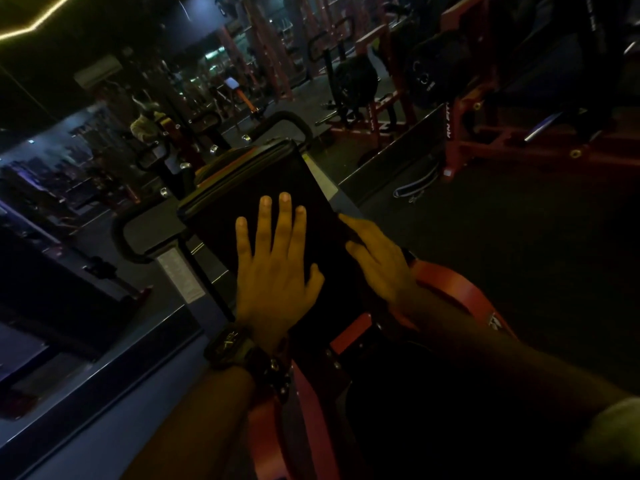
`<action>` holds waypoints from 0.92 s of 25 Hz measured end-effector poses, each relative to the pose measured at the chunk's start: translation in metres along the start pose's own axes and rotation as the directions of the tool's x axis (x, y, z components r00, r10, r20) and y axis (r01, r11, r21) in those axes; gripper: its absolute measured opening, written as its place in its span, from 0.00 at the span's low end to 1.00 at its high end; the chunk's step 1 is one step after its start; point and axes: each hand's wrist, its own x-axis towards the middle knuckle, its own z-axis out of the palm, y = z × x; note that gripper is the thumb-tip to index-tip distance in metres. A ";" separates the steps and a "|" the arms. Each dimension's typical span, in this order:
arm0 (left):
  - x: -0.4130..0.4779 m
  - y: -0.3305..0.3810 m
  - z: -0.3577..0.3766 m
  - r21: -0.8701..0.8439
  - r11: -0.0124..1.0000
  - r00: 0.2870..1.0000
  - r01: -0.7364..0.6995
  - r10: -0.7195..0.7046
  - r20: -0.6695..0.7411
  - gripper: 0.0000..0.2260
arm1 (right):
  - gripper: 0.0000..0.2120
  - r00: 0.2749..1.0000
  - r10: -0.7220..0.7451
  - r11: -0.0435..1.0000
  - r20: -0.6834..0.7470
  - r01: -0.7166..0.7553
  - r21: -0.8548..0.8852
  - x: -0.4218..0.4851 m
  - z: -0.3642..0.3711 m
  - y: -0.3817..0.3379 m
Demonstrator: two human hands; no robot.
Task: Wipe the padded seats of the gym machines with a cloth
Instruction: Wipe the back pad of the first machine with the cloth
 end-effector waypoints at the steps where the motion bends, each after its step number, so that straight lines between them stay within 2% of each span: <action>1: -0.002 0.001 0.000 -0.008 1.000 1.000 -0.003 0.003 0.006 0.35 | 0.22 0.999 -0.033 0.999 -0.009 0.033 -0.003 0.005 0.001 -0.007; 2: -0.002 0.001 0.000 -0.011 1.000 1.000 -0.008 0.008 0.007 0.35 | 0.23 0.998 -0.055 0.998 -0.034 0.055 0.001 0.005 0.005 -0.005; 5: -0.006 -0.002 0.002 0.007 0.999 0.999 -0.045 0.045 0.024 0.35 | 0.24 0.994 0.044 0.997 -0.102 -0.037 0.064 -0.030 0.018 0.016; 10: -0.006 0.001 0.003 0.001 0.999 0.999 -0.036 0.036 0.025 0.36 | 0.23 0.990 -0.081 0.994 -0.113 0.088 0.059 0.008 0.011 -0.012; 14: -0.007 -0.001 0.001 -0.002 0.999 0.999 -0.041 0.041 0.026 0.39 | 0.24 0.987 0.153 0.986 -0.056 -0.149 0.071 -0.037 0.016 0.029; 15: -0.007 -0.002 0.001 0.004 0.999 0.999 -0.043 0.043 0.027 0.39 | 0.24 0.985 0.163 0.985 -0.059 -0.160 0.062 -0.042 0.018 0.032; 18: -0.008 0.003 0.002 0.002 1.000 0.999 -0.031 0.031 0.032 0.37 | 0.22 0.993 0.043 0.996 -0.112 -0.034 0.078 -0.016 0.018 0.013; 23: -0.007 0.004 0.006 0.000 0.999 0.999 -0.035 0.035 0.006 0.35 | 0.21 0.971 -0.182 0.973 -0.158 0.200 0.113 0.051 -0.001 -0.064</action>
